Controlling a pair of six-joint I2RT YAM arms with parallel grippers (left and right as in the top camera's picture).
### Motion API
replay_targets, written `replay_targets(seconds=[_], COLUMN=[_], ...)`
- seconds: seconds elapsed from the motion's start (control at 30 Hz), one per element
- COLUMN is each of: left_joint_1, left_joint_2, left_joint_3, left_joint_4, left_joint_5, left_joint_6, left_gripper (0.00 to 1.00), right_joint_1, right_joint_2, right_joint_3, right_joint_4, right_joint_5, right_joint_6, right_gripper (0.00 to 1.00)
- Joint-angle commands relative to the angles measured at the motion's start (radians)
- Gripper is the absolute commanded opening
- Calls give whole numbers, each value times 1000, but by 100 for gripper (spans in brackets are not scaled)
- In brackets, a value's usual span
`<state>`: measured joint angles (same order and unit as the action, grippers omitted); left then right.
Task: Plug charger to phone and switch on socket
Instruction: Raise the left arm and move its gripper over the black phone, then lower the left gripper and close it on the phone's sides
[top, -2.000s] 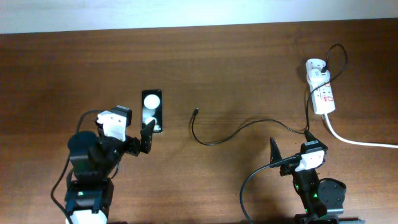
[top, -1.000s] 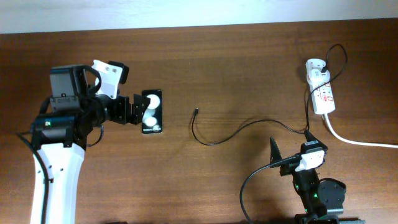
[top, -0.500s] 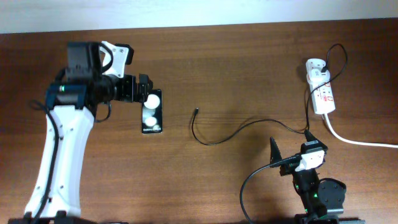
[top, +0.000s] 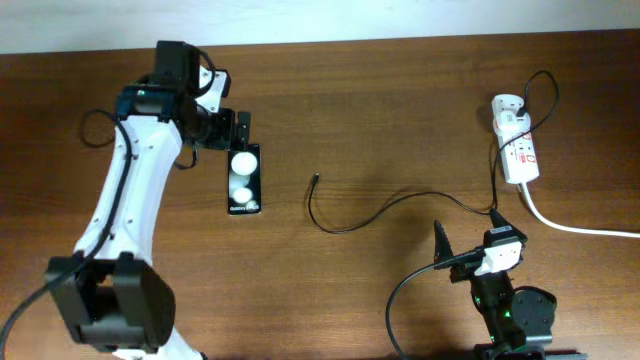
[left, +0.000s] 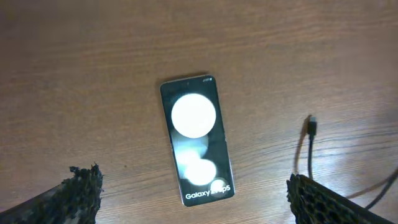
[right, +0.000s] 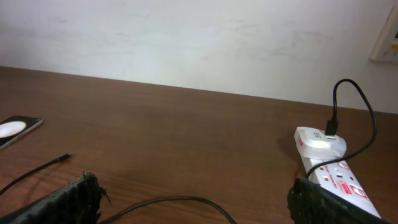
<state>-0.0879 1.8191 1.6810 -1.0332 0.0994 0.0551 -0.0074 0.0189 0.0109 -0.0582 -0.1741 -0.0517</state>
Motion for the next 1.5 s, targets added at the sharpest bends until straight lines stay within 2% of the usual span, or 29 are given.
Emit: replay_targets(seconds=[0.0,0.17,0.23,0.53,0.7,1.03,1.47], left_joint_1=[-4,-30,-47,-48,-52,-56,-77], left_joint_2=[50,87,100,222,236,341,391], left_joint_3=[17,17,17,17,16,1,1], left_joint_4=[-9,-19,-20,-27,-31,-22,-37], left_joint_5=[-15,-27,-97,-96,-96,-97,-97], left_joint_6=[-23,-46,-86,-86,-86,-200,-253], left_gripper=[100,100,100,99,99,99,100], right_joint_1=[1,1,1,1,1,1,1], right_joint_2=[-2,-2,-2,-2,-2,-2,-2], right_joint_3=[-5,-5,-5,-5,-5,-5,-5], right_joint_4=[-6,-6,-6,-6,-6,-6,-6], right_joint_5=[-8,-8,-8,-8,-8,-8,-8], right_joint_6=[8,8,8,8,8,8,8], right_gripper=[99,99,99,99,99,99,99])
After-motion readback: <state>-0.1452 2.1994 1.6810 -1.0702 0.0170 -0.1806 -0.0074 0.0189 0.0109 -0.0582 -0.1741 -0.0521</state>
